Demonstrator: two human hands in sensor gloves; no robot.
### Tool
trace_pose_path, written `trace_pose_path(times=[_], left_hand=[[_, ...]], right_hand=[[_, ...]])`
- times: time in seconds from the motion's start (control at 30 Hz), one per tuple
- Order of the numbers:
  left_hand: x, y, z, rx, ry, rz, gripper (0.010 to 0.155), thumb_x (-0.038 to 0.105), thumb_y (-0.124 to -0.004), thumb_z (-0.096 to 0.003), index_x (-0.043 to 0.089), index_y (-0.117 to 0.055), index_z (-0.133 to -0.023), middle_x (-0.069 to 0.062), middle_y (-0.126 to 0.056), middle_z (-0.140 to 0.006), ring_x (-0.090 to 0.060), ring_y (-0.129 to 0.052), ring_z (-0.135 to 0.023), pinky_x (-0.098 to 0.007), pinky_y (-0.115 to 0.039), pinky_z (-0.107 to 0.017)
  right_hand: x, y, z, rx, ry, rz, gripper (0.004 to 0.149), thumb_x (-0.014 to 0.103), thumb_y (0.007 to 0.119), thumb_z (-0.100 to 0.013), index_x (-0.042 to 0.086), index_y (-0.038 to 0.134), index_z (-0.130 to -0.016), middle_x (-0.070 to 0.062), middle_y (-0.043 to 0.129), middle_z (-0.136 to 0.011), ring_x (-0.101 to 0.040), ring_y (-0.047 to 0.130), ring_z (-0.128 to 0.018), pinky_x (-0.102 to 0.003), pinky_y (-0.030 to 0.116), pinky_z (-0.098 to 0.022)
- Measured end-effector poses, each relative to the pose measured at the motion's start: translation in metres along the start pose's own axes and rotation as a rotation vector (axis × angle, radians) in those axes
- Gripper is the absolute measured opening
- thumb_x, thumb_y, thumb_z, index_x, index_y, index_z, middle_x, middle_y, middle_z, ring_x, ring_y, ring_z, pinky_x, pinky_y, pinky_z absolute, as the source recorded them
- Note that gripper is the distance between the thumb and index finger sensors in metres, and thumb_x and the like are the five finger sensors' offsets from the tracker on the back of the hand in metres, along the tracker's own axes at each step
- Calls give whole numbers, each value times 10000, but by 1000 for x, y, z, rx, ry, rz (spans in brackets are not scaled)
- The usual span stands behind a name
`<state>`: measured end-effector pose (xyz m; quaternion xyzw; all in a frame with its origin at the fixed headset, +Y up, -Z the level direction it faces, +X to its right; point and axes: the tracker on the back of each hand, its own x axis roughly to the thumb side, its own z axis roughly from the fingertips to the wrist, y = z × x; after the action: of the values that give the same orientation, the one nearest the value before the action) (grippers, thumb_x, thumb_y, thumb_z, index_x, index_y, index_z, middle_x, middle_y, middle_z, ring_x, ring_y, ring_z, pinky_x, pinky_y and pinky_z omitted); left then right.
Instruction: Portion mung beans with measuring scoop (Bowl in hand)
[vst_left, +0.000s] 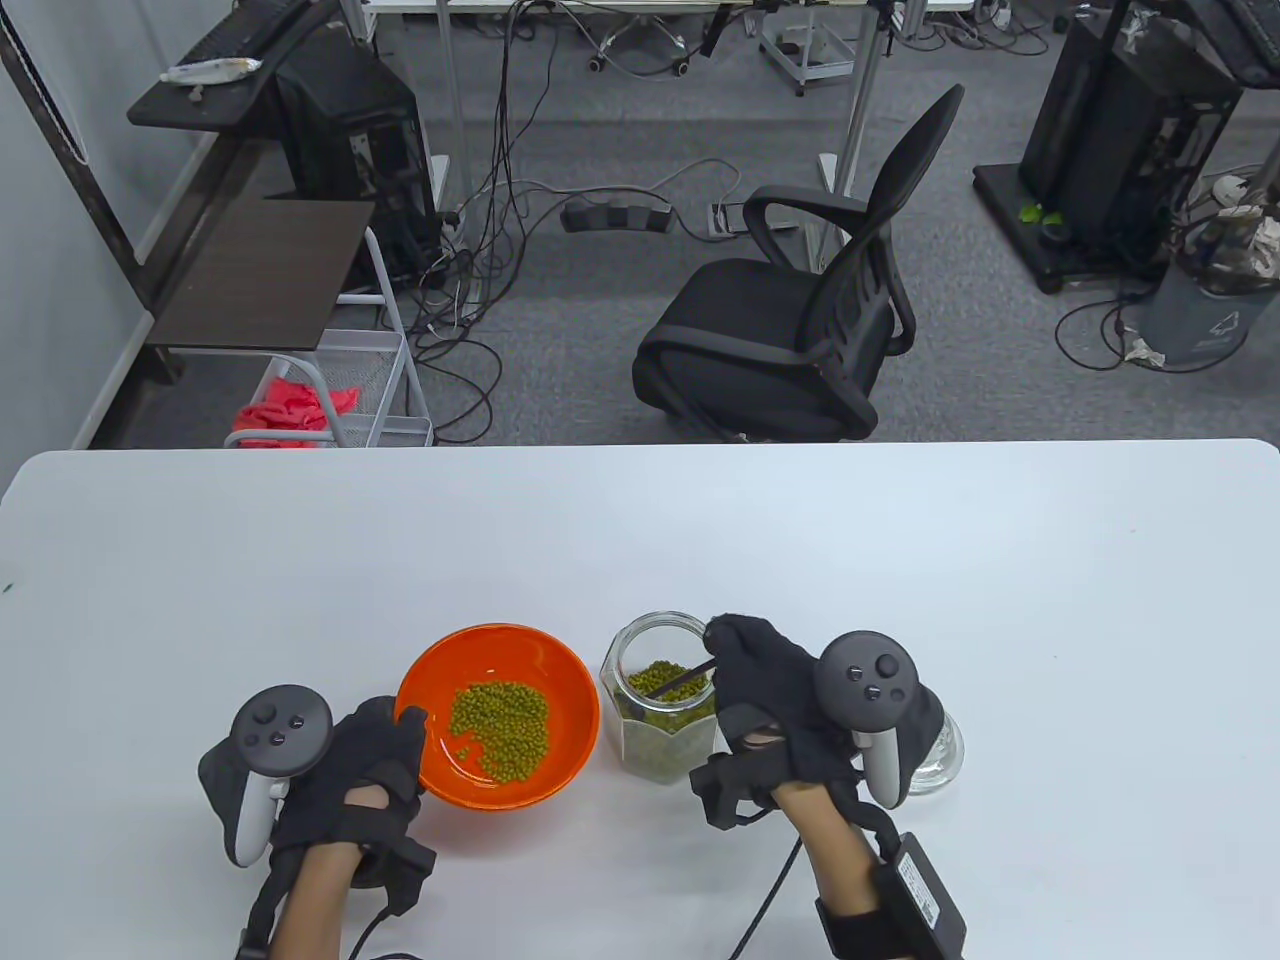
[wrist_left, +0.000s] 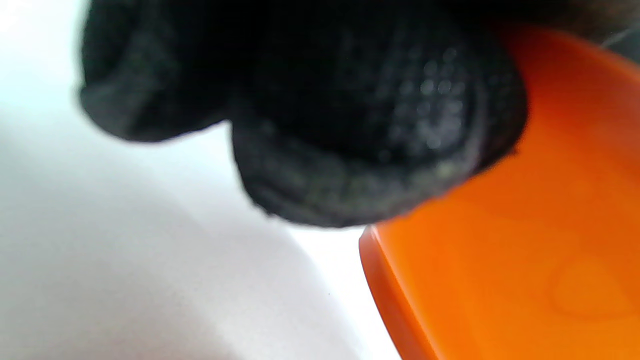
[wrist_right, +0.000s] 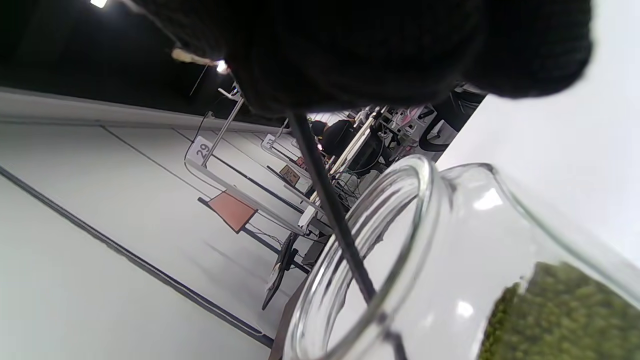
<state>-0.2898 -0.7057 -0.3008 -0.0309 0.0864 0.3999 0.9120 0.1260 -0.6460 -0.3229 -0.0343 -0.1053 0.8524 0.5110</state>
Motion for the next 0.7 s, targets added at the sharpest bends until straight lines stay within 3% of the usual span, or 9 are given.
trace_pose_path(times=[0.7], left_hand=[[-1,0,0,-4,10,0,544,483,-731,-523,66,-794,-866,137,-991,-328,-5,-1074,-71,-212,-949,-103]], right_hand=[[-22,-37,-11,-61,145,-180,386,320,758,-464,62,880,-724,-168,942,-486,-152,948,-196,-516,834,-311]])
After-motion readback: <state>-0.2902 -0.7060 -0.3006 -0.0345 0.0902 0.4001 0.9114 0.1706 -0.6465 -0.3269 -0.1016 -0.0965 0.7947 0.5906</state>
